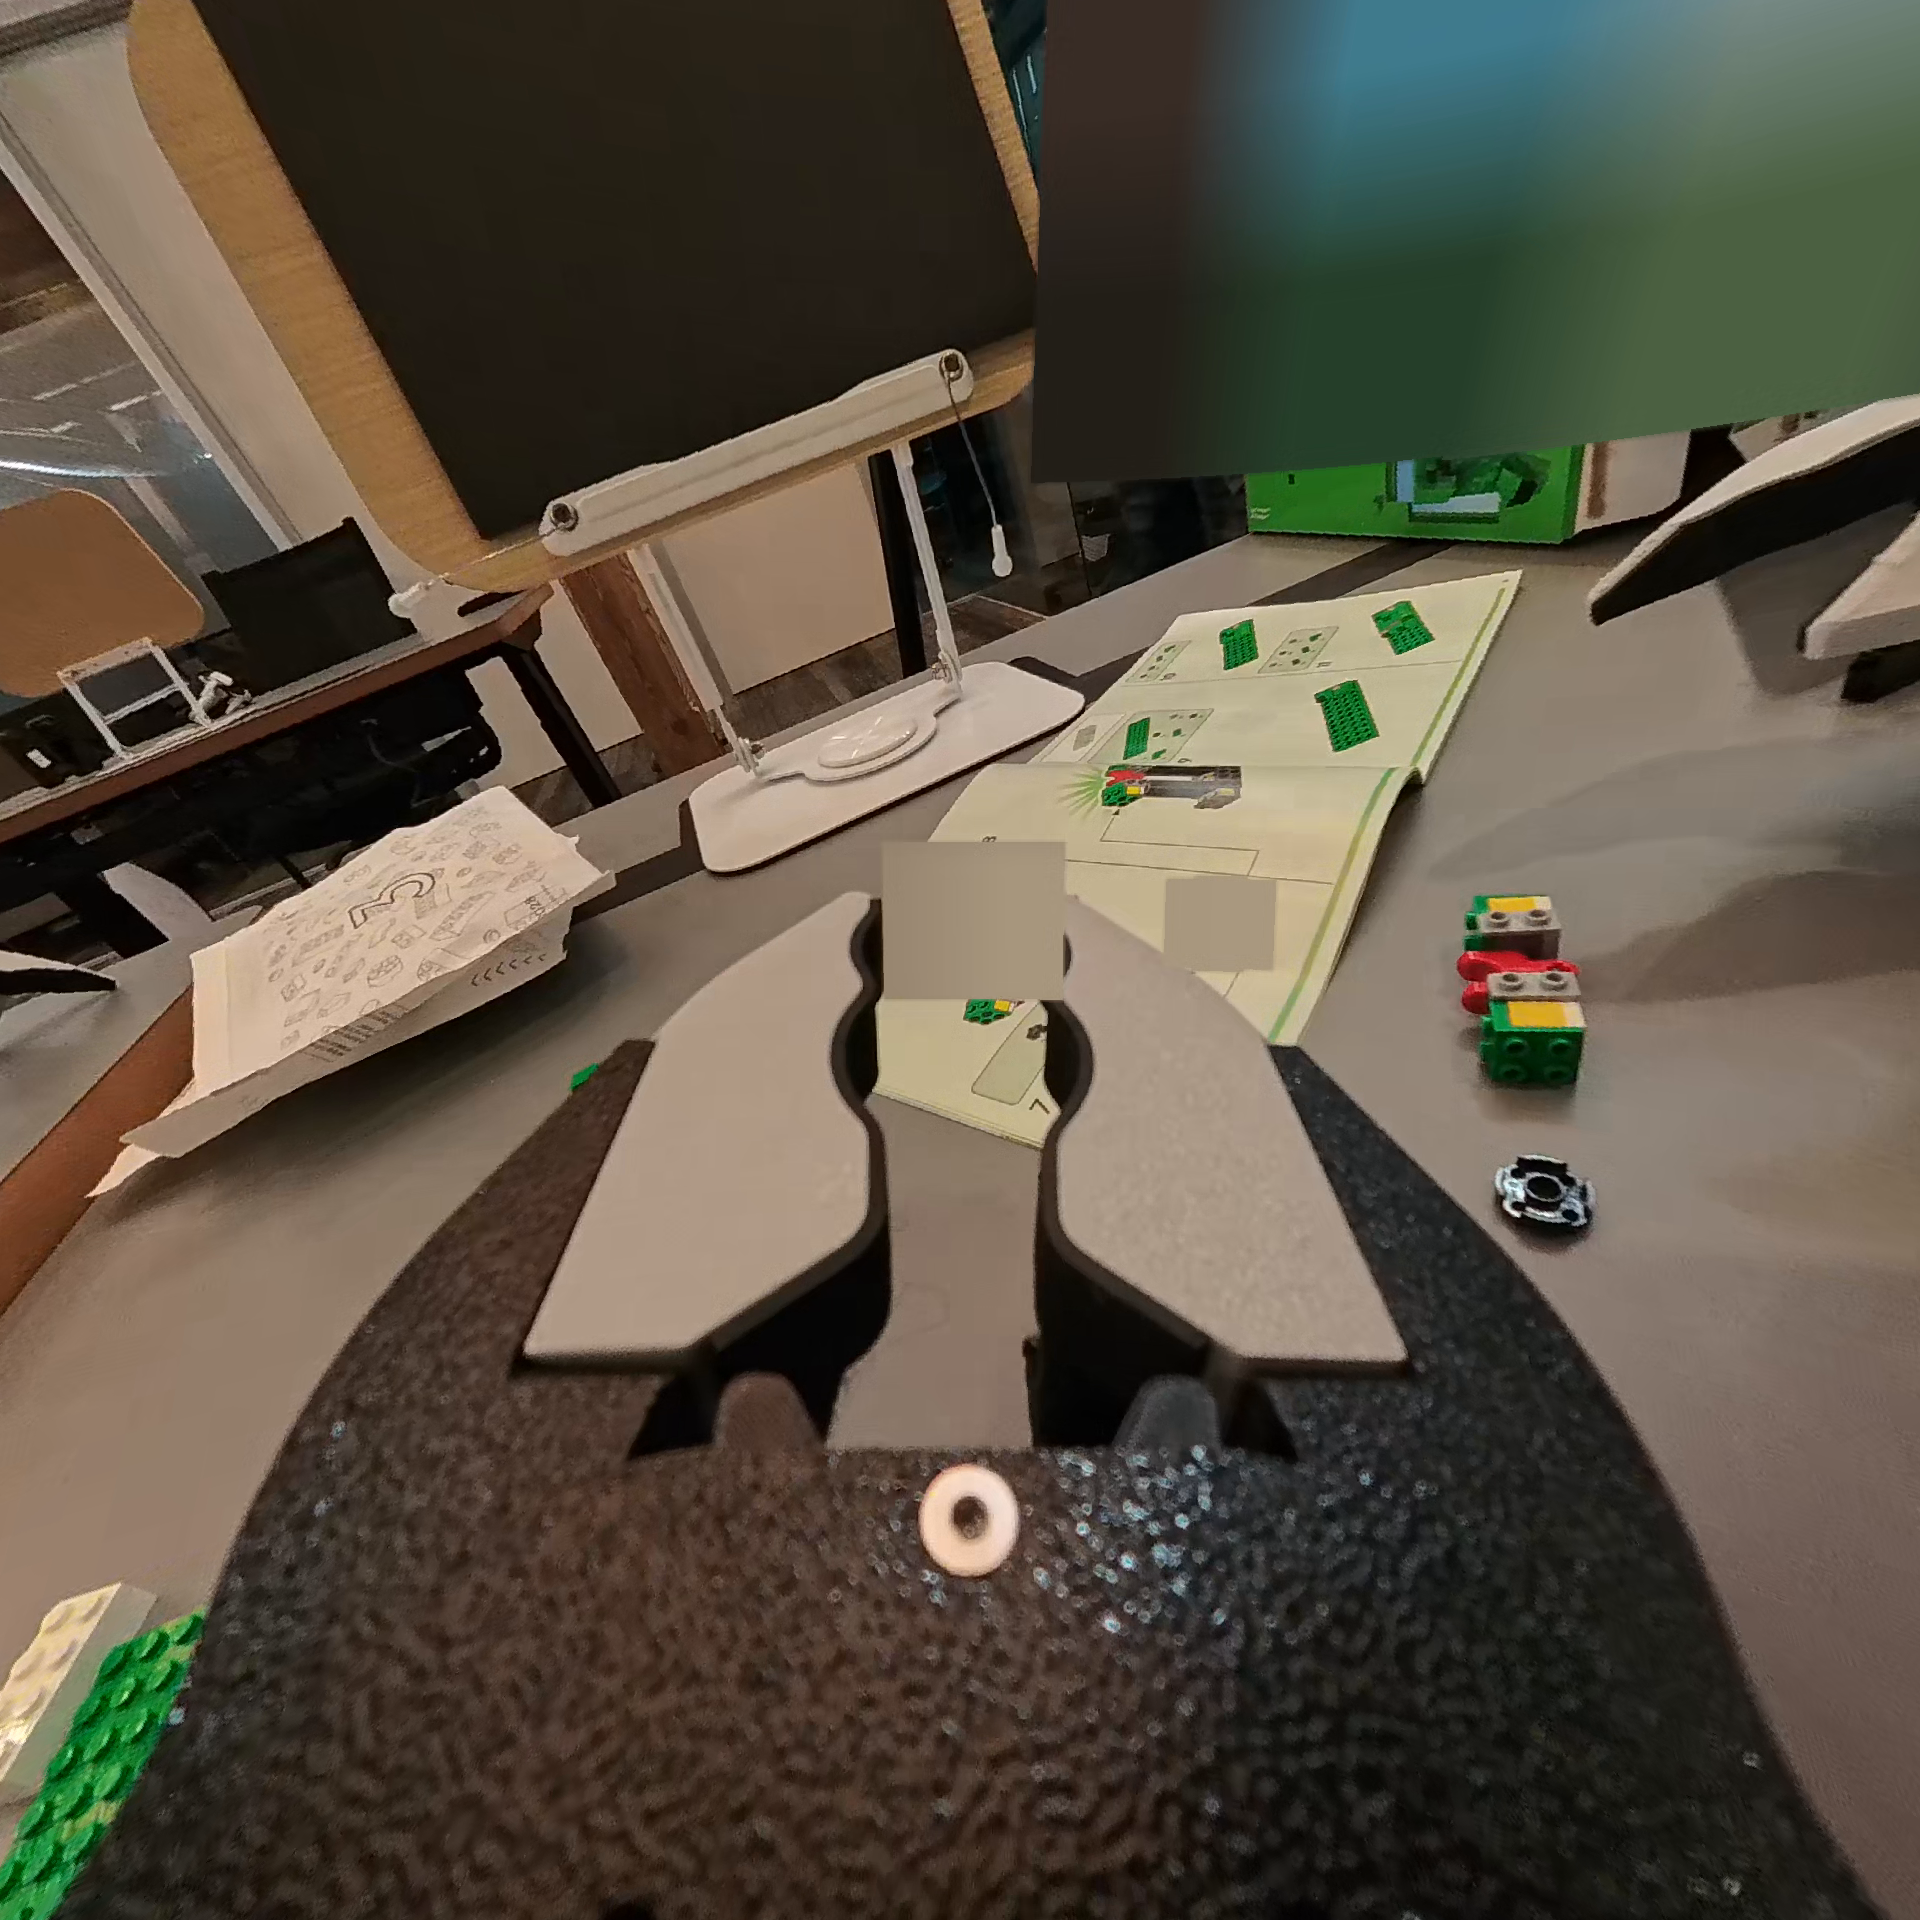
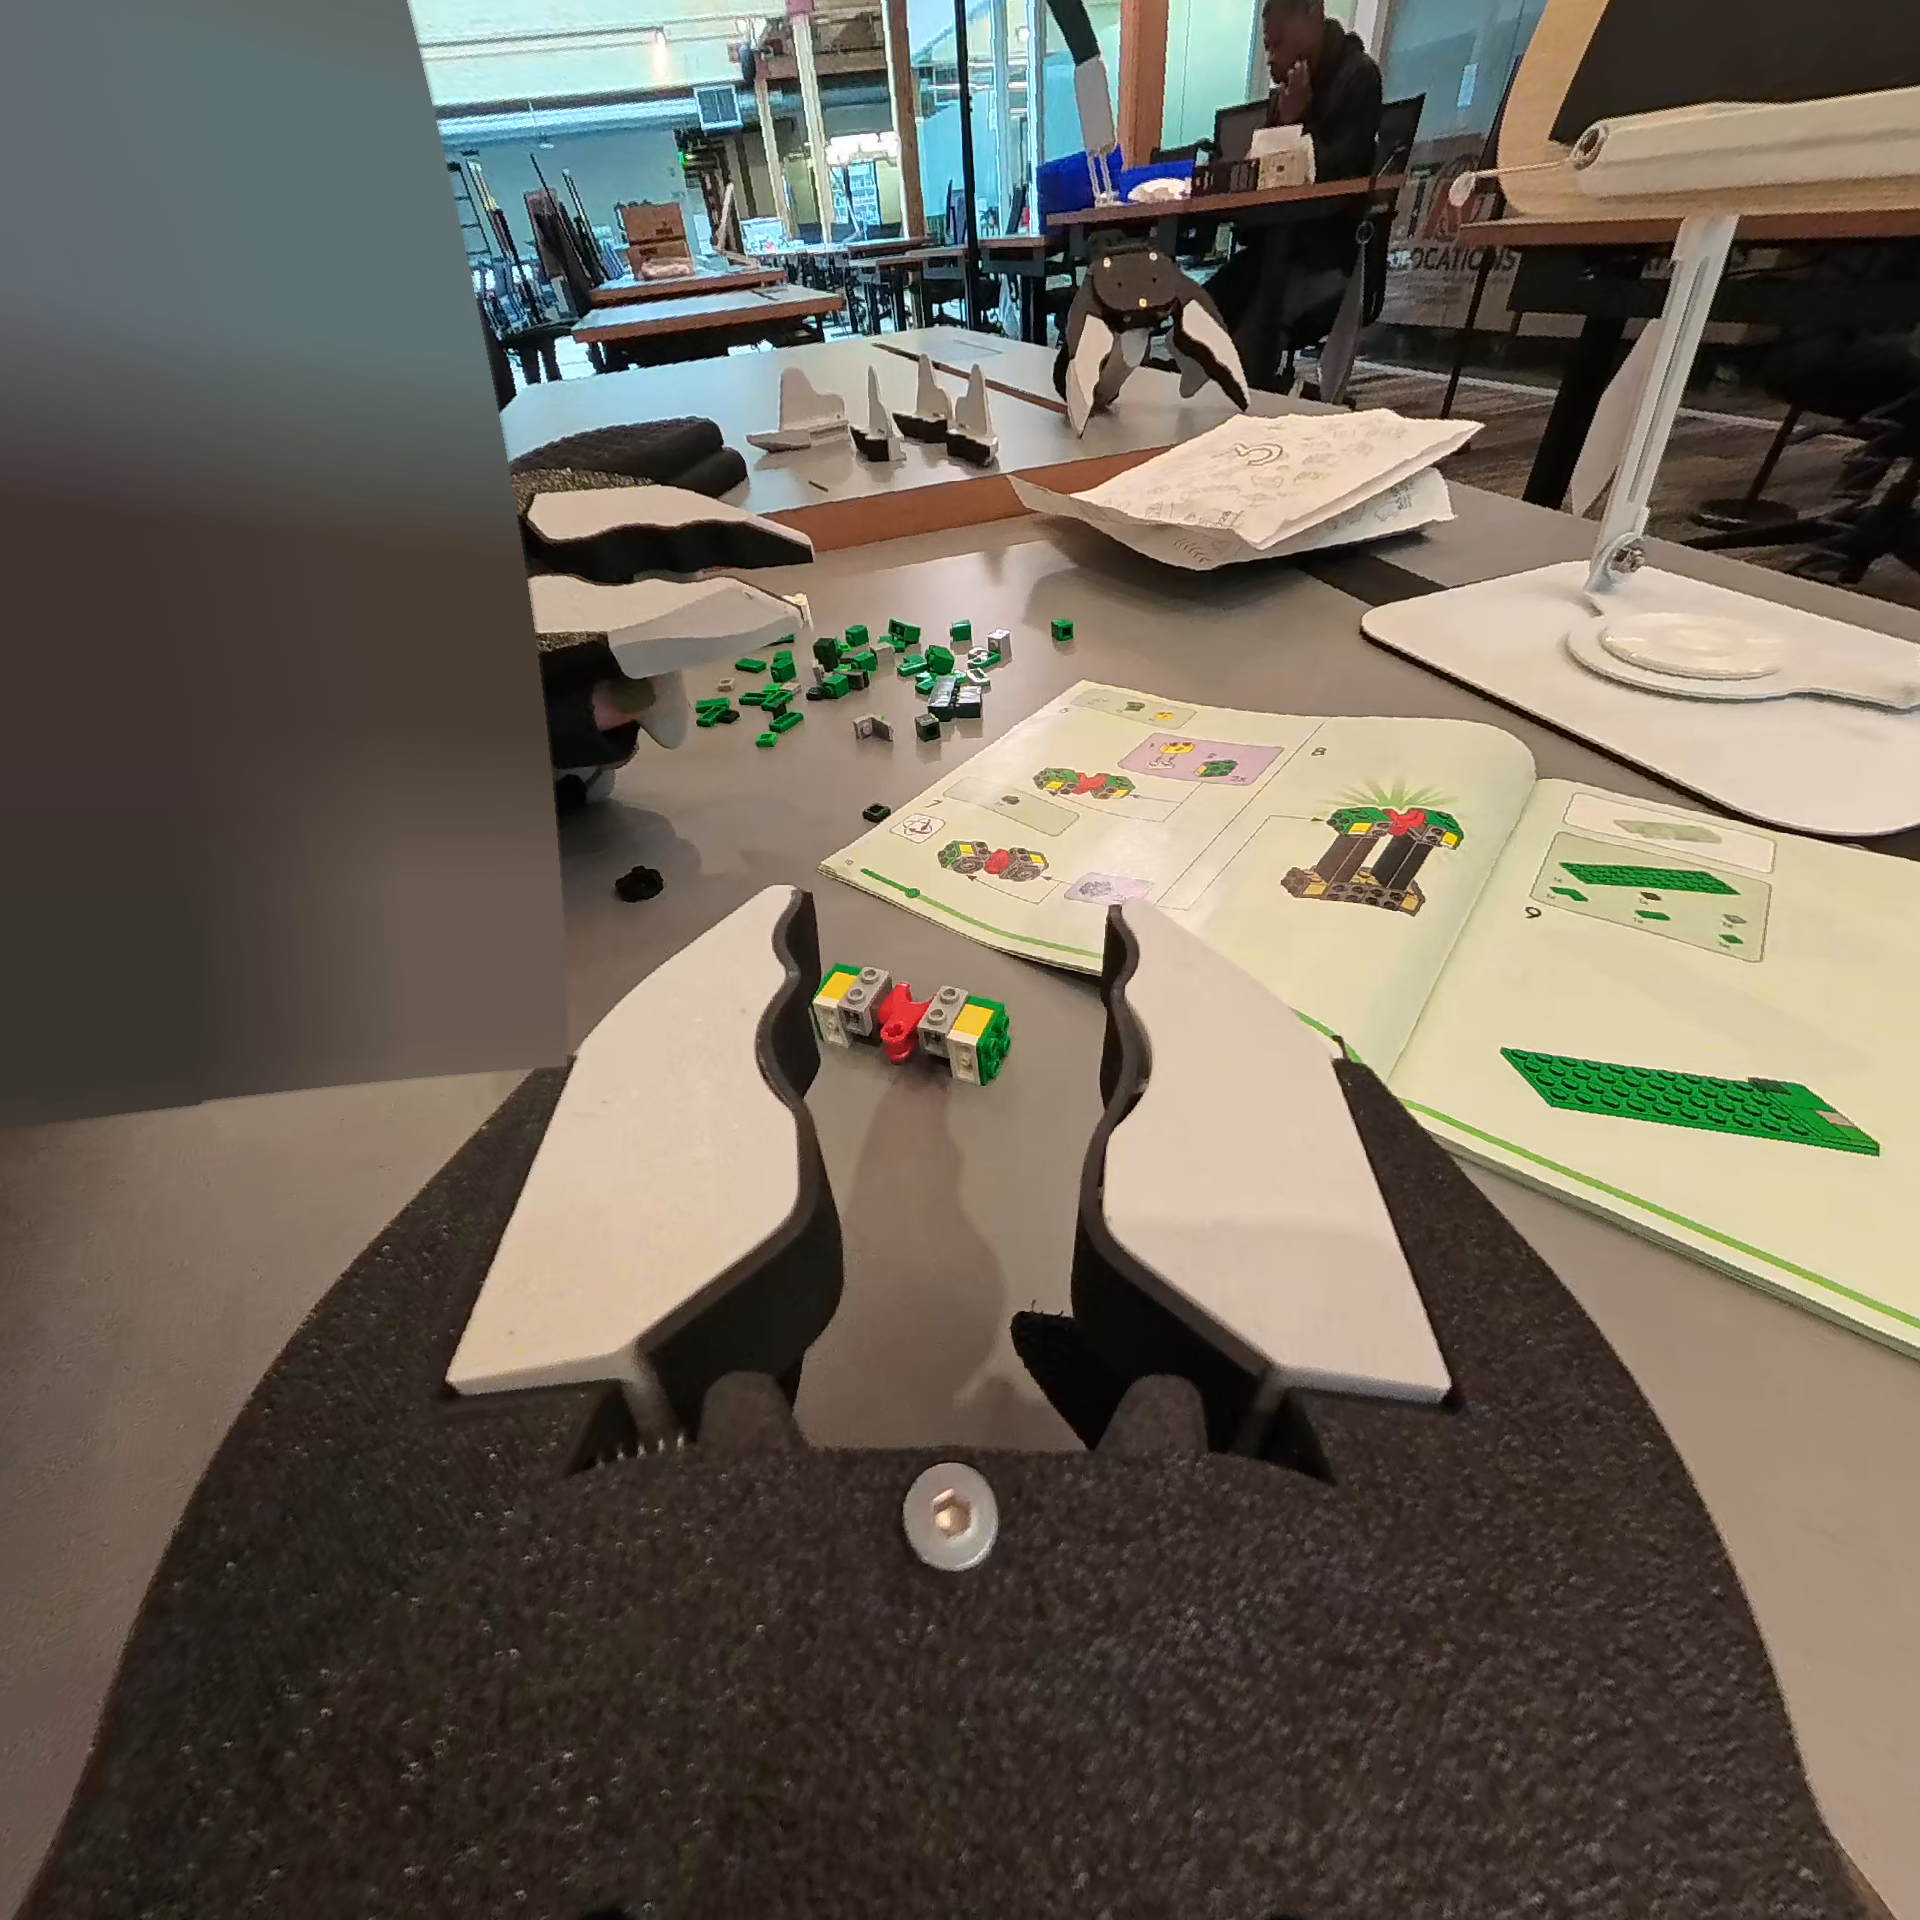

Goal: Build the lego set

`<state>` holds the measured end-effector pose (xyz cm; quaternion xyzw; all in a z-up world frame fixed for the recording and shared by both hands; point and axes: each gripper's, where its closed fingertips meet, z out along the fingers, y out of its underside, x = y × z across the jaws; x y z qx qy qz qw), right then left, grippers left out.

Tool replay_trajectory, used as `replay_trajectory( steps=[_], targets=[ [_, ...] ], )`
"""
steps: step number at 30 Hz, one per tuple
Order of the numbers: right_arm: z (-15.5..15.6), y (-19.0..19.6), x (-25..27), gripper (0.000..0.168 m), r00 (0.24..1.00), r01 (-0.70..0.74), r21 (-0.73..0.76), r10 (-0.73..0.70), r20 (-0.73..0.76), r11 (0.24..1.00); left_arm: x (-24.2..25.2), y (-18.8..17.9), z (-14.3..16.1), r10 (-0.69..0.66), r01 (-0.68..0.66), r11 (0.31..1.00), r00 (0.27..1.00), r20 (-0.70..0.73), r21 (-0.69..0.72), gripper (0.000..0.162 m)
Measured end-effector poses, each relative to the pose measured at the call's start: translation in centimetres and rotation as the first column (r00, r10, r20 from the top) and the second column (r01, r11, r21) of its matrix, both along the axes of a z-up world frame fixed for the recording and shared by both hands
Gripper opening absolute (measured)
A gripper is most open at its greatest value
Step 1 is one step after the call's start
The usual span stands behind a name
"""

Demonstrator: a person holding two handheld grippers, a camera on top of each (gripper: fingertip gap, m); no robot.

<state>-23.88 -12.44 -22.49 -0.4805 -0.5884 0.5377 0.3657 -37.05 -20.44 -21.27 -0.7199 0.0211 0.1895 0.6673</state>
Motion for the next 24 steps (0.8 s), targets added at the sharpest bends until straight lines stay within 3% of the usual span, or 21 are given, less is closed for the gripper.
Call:
replay_trajectory(
  steps=[24],
  targets=[
    [0.02, -0.03, 0.04, 0.049, 1.0, -0.006, -0.007, 0.006, 0.0, 1.0, 0.08, 0.03, -0.1, -0.003, 0.003, 1.0, 1.0, -0.005, -0.006, 0.028]
  ],
)
